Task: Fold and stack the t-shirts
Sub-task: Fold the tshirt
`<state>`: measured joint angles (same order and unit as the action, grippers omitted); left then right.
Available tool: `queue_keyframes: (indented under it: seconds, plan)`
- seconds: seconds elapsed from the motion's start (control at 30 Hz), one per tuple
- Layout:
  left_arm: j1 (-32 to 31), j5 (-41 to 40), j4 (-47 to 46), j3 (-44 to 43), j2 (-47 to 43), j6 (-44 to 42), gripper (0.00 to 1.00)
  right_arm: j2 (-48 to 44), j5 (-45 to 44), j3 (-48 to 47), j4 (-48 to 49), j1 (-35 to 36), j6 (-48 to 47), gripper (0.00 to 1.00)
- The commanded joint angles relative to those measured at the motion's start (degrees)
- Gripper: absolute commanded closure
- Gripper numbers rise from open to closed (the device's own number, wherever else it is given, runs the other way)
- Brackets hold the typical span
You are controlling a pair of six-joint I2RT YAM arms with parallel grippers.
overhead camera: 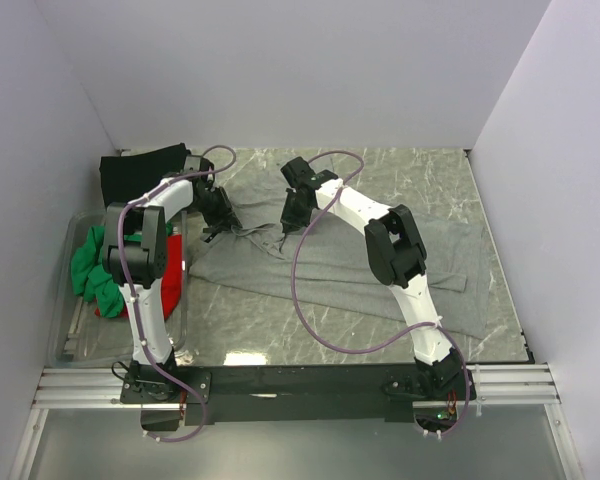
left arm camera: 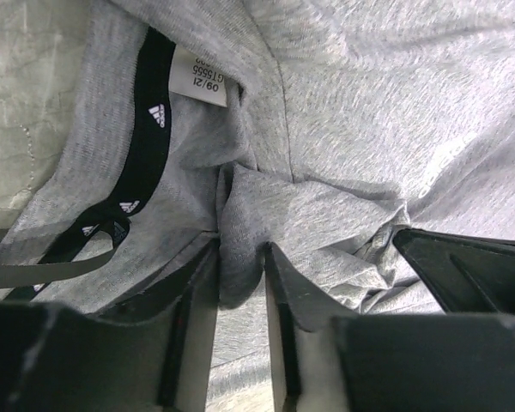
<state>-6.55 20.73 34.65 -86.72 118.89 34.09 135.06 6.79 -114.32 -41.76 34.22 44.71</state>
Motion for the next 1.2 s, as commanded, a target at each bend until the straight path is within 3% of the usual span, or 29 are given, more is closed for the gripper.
queue_keyframes:
  seconds: [0.0,0.3,0.7,0.8,0.83,1.03,1.17]
  plan:
    - [0.22,0.98,-0.03,-1.79,-2.52,0.63,0.66,-3.41,-0.81,-1.08,-0.17,-0.20,0.29,1.00]
    - [0.22,0.71,0.33,-2.05,-3.93,0.81,0.65,-3.76,-1.51,-0.81,-0.78,-0.29,-0.41,1.00]
    - [0.22,0.45,1.73,-3.81,-4.11,0.10,0.72,-3.67,-1.69,-0.73,-0.96,-0.47,-0.50,1.00]
    - [0.22,0.89,1.21,-2.94,-3.93,0.10,0.76,-3.67,-1.78,-0.90,-1.05,-0.55,-0.59,1.00]
    - [0.22,0.63,0.94,-2.58,-4.19,0.10,0.82,-3.67,-1.78,-0.81,-1.13,-0.55,-0.59,1.00]
    - [0.22,1.77,-0.37,-3.63,-2.09,0.54,1.00,-4.37,-2.13,-0.20,-0.87,-0.91,-0.24,1.00]
    - [0.22,2.21,-2.04,-5.04,-0.86,1.51,1.00,-5.16,-2.13,0.77,-0.17,-1.17,0.47,1.00]
